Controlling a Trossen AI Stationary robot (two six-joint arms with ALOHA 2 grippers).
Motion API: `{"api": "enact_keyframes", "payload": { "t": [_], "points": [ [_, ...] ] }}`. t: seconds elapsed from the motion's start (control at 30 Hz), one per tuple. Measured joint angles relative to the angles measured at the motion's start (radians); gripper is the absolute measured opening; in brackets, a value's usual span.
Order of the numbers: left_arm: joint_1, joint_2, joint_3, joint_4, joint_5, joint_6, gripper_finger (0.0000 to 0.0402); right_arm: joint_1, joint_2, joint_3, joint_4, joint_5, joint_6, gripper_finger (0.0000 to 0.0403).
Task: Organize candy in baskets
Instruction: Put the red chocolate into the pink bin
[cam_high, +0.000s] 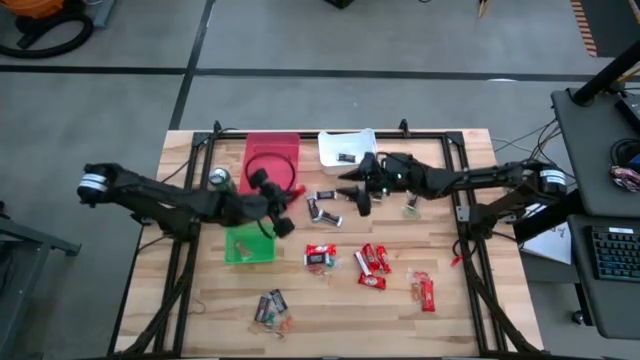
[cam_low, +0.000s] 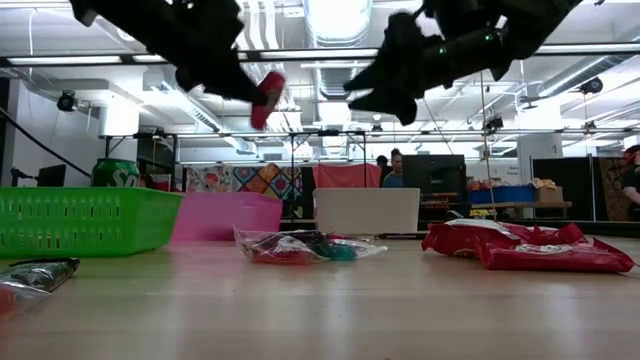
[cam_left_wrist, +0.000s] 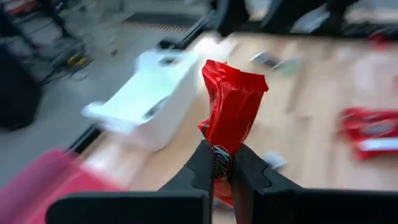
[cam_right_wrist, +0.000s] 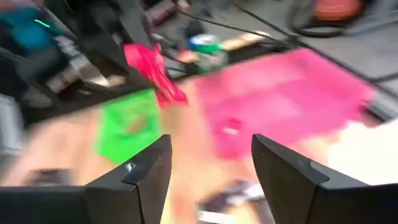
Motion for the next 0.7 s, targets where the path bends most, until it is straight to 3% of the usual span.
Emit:
{"api": "enact_keyframes", "payload": {
  "t": [0.13, 0.37, 0.7],
  "points": [
    [0.130, -0.049, 0.000, -0.097, 0.092, 0.029, 0.0002, -0.078, -0.002, 0.031, -0.096, 0.056, -0.082, 0.0211],
    [0.343, -0.065, 0.000, -0.192, 0.297, 0.087, 0.0002, -0.183, 0.014, 0.043, -0.141, 0.055, -0.093, 0.0210],
    [0.507, -0.021, 0.000, -0.242, 0.307, 0.224, 0.0009, -0.207, 0.014, 0.045, -0.179, 0.052, -0.086, 0.0210]
  ]
}}
